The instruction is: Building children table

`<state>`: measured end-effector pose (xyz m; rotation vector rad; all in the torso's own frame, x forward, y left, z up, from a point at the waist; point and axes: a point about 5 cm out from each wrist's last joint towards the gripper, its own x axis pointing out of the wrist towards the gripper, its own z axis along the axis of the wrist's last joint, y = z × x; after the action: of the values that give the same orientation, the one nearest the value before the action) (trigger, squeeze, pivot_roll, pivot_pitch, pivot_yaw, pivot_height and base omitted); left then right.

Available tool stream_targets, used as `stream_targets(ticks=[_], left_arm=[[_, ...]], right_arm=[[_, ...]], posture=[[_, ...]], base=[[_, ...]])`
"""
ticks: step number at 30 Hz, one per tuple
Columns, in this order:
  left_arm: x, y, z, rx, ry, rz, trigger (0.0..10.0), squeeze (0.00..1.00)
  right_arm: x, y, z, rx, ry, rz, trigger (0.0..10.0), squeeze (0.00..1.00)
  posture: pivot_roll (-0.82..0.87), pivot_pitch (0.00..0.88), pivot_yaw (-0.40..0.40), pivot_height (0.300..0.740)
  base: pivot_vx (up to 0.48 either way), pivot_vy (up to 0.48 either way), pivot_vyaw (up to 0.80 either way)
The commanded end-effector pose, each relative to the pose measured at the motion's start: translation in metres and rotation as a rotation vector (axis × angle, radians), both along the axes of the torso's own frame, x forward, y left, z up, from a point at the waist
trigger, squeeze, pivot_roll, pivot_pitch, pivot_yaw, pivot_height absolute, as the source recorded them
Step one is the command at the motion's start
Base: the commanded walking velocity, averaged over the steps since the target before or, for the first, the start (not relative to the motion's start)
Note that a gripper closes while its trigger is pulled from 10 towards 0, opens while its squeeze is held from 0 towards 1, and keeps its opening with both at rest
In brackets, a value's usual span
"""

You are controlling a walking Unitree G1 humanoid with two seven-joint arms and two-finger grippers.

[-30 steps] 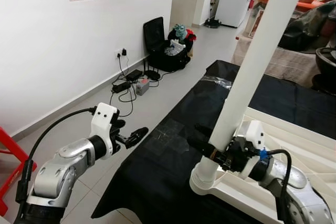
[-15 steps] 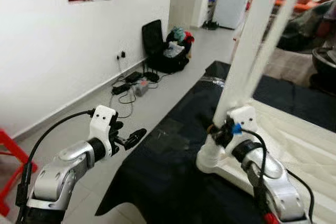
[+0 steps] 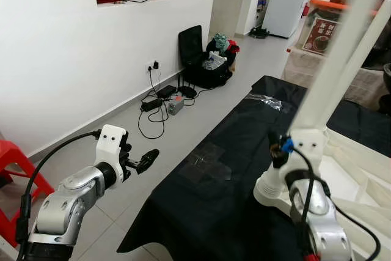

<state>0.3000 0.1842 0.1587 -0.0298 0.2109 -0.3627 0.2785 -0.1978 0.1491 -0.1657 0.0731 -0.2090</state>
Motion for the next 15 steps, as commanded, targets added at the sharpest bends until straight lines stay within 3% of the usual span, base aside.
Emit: stream_targets(ticks=[1,2,3,4,6,8,13,15], left_arm=[[0.001,-0.002,-0.002,-0.009,0.006,0.004,10.0,0.0],[0.001,-0.002,-0.002,-0.01,0.006,0.004,10.0,0.0],[0.001,-0.001,-0.002,-0.01,0.005,0.004,10.0,0.0],[0.002,-0.001,-0.001,-0.009,0.004,0.003,10.0,0.0],[0.003,-0.001,-0.001,-0.008,0.0,0.002,10.0,0.0],[0.003,-0.001,-0.001,-0.008,0.0,0.002,10.0,0.0],[0.004,0.0,0.0,-0.003,-0.005,-0.002,10.0,0.0],[0.004,0.0,0.0,0.001,-0.009,-0.008,10.0,0.0]], right_arm=[[-0.001,-0.008,0.0,-0.015,0.013,-0.046,10.0,1.0],[0.002,0.0,0.007,-0.02,-0.011,0.016,10.0,0.76],[0.003,0.005,0.012,-0.024,-0.026,0.058,10.0,0.76],[0.006,0.01,0.02,-0.018,-0.064,0.125,10.0,0.0],[0.009,0.015,0.033,0.013,-0.124,0.226,10.0,0.0],[0.009,0.015,0.033,0.013,-0.124,0.226,10.0,0.0],[0.014,0.014,0.055,0.058,-0.216,0.357,10.0,0.0],[0.015,0.017,0.063,0.152,-0.195,0.547,10.0,0.0]], posture=[[0.1,0.0,-0.087,0.74],[0.1,0.0,-0.086,0.74],[0.1,0.0,-0.086,0.74],[0.09,0.0,-0.084,0.74],[0.09,0.0,-0.084,0.74],[0.09,0.0,-0.084,0.74],[0.09,0.0,-0.084,0.74],[0.1,0.0,-0.093,0.74]], base=[[0.0,0.0,0.0],[0.0,0.0,0.0],[0.0,0.0,0.0],[0.0,0.0,0.0],[0.0,0.0,0.0],[0.0,0.0,0.0],[0.0,0.0,0.0],[0.0,0.0,0.0]])
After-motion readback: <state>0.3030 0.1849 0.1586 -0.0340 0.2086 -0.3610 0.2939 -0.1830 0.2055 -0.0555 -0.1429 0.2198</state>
